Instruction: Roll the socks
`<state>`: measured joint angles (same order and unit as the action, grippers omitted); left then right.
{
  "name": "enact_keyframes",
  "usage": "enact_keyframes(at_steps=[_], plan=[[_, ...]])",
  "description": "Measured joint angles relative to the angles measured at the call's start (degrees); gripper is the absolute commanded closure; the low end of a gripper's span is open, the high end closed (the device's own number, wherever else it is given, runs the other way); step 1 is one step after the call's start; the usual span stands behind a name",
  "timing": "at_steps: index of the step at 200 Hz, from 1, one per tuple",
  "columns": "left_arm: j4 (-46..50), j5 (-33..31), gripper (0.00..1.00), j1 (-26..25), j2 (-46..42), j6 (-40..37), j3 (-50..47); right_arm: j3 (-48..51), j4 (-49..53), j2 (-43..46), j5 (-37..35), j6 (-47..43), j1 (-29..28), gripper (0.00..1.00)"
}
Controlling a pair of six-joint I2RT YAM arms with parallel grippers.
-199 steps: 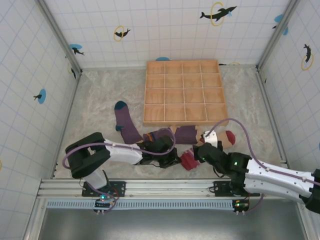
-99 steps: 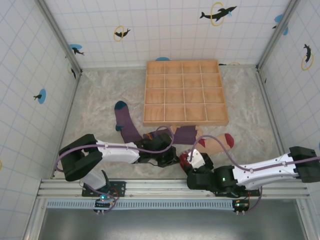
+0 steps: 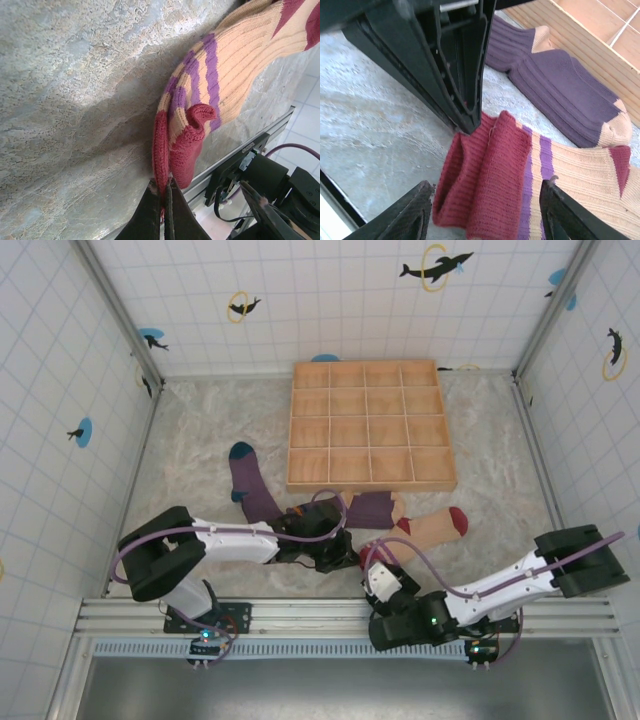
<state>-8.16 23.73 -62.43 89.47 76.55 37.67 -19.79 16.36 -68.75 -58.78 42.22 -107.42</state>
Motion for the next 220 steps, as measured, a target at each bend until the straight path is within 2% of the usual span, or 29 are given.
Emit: enact_keyframes(at_steps=[31, 86, 110, 175, 197, 220], plan=[[-0.02, 0.52, 1.0, 0.13, 0.02, 0.0, -0.02, -0.92, 0.15, -4.17, -0.87, 0.9, -0.22, 0.47], [-0.04, 1.14, 1.0, 0.13, 0.33, 0.0, 0.0, -1.68, -4.13, -6.78, -0.68, -1.2, -0.2, 0.42], [-0.04, 1.27, 1.0, 0.13, 0.33, 0.02, 0.0, -1.68, -6.12, -6.88, 0.24, -1.79, 0.22, 0.44], [-0.02, 1.38, 1.0, 0.13, 0.33, 0.02, 0.0, -1.68, -7.5, -11.67, 2.12, -1.49, 2.25, 0.72], [-0.02, 1.36, 1.0, 0.13, 0.33, 0.0, 0.0, -1.7, -7.8, -11.8, 2.6, -0.92, 2.73, 0.89], [-0.02, 1.36, 1.0, 0.13, 0.33, 0.0, 0.0, -1.6, -8.92, -10.8, 4.42, -1.64, 3.78, 0.94]])
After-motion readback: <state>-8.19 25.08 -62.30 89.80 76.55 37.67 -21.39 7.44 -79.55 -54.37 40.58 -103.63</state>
